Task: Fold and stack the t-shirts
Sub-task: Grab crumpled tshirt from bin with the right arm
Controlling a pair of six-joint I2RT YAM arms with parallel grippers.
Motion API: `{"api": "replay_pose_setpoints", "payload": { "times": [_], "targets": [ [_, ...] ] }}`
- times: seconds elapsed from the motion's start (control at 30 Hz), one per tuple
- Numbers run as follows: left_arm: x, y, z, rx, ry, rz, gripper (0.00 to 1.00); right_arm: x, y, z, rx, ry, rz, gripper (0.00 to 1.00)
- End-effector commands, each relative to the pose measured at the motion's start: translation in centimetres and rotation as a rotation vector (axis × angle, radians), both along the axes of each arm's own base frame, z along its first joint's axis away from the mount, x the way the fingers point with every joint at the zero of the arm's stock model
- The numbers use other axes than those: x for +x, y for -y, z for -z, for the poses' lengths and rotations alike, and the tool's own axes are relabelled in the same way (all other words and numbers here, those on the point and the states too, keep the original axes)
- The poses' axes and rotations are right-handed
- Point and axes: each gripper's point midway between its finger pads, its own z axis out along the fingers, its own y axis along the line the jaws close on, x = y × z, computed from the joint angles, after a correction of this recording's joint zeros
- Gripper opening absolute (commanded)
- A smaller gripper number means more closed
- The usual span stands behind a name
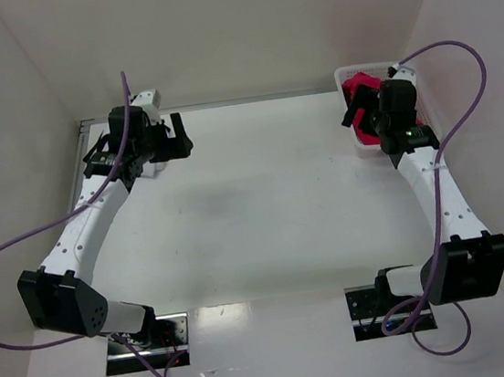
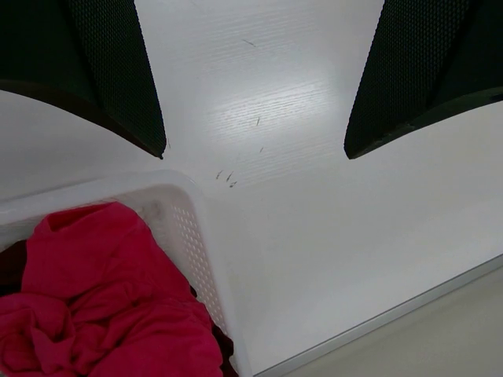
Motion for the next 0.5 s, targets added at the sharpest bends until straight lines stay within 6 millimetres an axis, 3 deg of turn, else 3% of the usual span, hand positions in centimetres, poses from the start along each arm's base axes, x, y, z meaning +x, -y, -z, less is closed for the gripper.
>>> {"api": "replay_pose_setpoints", "payload": {
  "times": [0.0,0.13,0.23,0.27,0.3,0.33,0.37,0.4,0.47],
  "targets": [
    [-0.4,-0.3,-1.6,0.018,0.057,0.018,1.0,-0.3,0.5,-2.0,-0.02,0.039,0.03,1.0],
    [-0.6,-0.2,-2.0,0.026,0.07,0.036,1.0,0.4,1.3,-3.2,-0.048,0.061,0.065,1.0],
    [-0.8,0.5,-2.0,0.002,0.066,0.077,1.0,2.3,2.3,-3.4,-0.047,0.048,0.12,1.0],
    [-0.9,0.7,-2.1,-0.004,0.065,0.088,1.0,3.1,2.4,-4.6,-0.049,0.065,0.129,1.0],
    [-1.0,1.0,-2.1,-0.011,0.064,0.1,1.0,4.4,2.9,-3.3,-0.044,0.031,0.144,1.0],
    [-1.2,1.3,-2.1,-0.02,0.062,0.117,1.0,5.1,3.6,-3.1,-0.045,0.024,0.159,1.0],
    [-1.2,1.3,-2.1,-0.02,0.062,0.117,1.0,6.2,3.5,-4.1,-0.039,0.046,0.152,1.0],
    [-1.3,1.6,-2.1,-0.021,0.062,0.126,1.0,7.5,4.1,-2.3,-0.042,0.005,0.164,1.0],
    [-1.4,1.6,-2.5,-0.022,0.071,0.126,1.0,9.0,5.4,-2.4,-0.032,0.009,0.195,1.0]
  ]
}}
